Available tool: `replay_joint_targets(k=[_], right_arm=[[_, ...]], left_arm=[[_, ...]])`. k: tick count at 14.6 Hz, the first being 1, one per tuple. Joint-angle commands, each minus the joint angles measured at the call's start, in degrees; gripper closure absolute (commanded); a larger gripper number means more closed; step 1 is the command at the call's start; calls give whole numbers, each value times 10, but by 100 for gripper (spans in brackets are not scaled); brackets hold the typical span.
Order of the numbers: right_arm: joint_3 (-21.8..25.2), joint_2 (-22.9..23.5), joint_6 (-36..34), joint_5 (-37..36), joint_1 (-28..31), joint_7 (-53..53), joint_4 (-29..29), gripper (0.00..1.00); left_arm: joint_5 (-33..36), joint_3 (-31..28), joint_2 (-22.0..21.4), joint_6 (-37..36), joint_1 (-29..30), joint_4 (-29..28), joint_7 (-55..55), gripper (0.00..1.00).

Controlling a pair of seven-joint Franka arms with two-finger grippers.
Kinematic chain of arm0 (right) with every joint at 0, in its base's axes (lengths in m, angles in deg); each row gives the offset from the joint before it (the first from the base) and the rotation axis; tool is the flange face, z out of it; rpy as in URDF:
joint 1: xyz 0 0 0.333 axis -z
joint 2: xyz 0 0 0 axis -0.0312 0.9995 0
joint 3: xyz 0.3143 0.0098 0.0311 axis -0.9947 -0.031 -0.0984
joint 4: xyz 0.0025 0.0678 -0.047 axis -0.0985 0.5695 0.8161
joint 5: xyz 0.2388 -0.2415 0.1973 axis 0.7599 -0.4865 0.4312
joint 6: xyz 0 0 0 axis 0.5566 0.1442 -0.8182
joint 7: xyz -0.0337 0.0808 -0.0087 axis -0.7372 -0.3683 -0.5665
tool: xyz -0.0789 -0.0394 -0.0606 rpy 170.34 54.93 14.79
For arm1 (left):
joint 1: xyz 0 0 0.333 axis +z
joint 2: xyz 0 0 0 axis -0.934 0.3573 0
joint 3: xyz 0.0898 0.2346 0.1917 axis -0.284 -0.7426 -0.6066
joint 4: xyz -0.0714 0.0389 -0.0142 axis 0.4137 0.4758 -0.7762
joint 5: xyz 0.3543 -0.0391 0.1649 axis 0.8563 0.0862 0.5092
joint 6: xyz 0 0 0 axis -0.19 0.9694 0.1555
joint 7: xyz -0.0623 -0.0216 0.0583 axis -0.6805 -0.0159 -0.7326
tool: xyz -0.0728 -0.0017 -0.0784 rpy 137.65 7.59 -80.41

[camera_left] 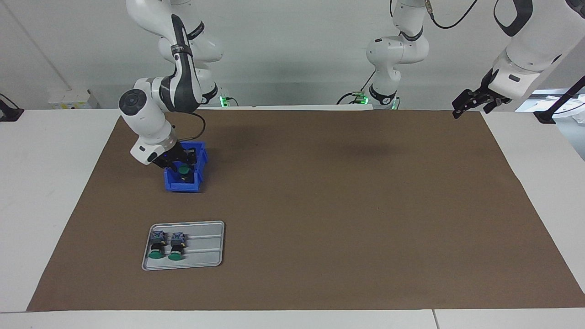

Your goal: Place and press button with both arms

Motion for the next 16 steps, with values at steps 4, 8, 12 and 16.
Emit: replay_joint_targets(k=[4,8,12,16], right_arm=[[-5,-36,-200,-19,9,-9,-165,0],[-4,2,-356,-18,26,-7,-373,0],[-4,30,-398,-25,44,-7,-431,0],[-5,30,-393,-27,38,4,-432,0]], left_arm=[[10,2,-15,0,2,-15,-5,0],[10,2,-15,0,2,-15,-5,0],[10,2,-15,0,2,-15,-5,0],[10,2,-15,0,2,-15,-5,0]])
